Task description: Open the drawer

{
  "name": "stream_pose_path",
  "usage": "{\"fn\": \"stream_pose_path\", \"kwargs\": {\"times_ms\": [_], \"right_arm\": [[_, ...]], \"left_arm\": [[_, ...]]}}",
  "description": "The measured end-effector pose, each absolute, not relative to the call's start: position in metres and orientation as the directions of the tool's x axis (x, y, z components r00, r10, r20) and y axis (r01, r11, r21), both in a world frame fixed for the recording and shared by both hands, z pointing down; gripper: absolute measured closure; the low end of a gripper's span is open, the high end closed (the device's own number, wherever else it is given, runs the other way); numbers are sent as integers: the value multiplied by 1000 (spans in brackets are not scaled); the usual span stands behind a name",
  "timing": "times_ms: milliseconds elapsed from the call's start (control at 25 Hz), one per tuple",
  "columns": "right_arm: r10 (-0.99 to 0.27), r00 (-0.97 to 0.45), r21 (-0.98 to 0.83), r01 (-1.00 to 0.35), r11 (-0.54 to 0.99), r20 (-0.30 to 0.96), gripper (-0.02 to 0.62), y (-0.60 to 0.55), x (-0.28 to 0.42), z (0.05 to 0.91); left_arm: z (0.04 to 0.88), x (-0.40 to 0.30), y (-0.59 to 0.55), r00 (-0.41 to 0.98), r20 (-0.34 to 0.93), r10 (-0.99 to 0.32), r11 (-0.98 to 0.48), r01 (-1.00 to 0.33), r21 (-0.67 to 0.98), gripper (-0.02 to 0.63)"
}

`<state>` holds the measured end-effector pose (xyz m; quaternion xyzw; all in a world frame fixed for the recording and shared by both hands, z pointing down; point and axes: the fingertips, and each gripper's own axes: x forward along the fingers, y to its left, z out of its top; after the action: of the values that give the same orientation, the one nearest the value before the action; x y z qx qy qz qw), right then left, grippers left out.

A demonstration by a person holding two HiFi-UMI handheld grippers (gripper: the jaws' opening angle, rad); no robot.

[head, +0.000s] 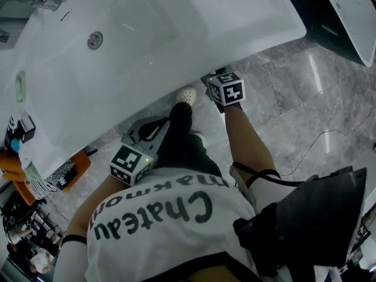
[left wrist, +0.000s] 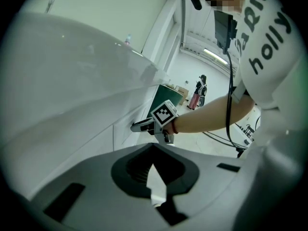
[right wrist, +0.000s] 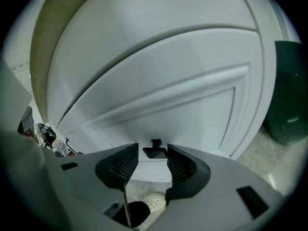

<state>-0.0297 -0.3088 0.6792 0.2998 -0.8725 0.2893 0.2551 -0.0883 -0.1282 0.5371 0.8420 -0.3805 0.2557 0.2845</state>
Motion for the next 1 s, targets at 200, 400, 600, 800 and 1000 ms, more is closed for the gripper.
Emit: {"fn": "stream_pose_path", "kwargs": {"times_ms": [200, 400, 600, 800, 1000], "right_arm": [[-392, -658, -308, -690, 655, 643, 454, -312, -32, 684], [-397, -639, -295, -705, 644, 659, 446, -311, -28, 684], [-382, -624, -271, -701, 660, 682, 448, -302, -21, 685], [-353, -613, -265, -692, 671, 707, 448, -287, -8, 686], [-350, -599, -261, -702, 663, 720, 448, -273, 7, 688]], "left_arm": [[537, -91, -128, 579, 648, -495, -551, -786, 280, 598], [538, -87, -124, 583, 650, -488, -554, -782, 285, 598], [540, -88, -118, 574, 664, -480, -537, -790, 295, 598], [539, -76, -112, 591, 661, -462, -553, -775, 306, 598], [537, -66, -108, 609, 641, -466, -574, -760, 305, 598]]}}
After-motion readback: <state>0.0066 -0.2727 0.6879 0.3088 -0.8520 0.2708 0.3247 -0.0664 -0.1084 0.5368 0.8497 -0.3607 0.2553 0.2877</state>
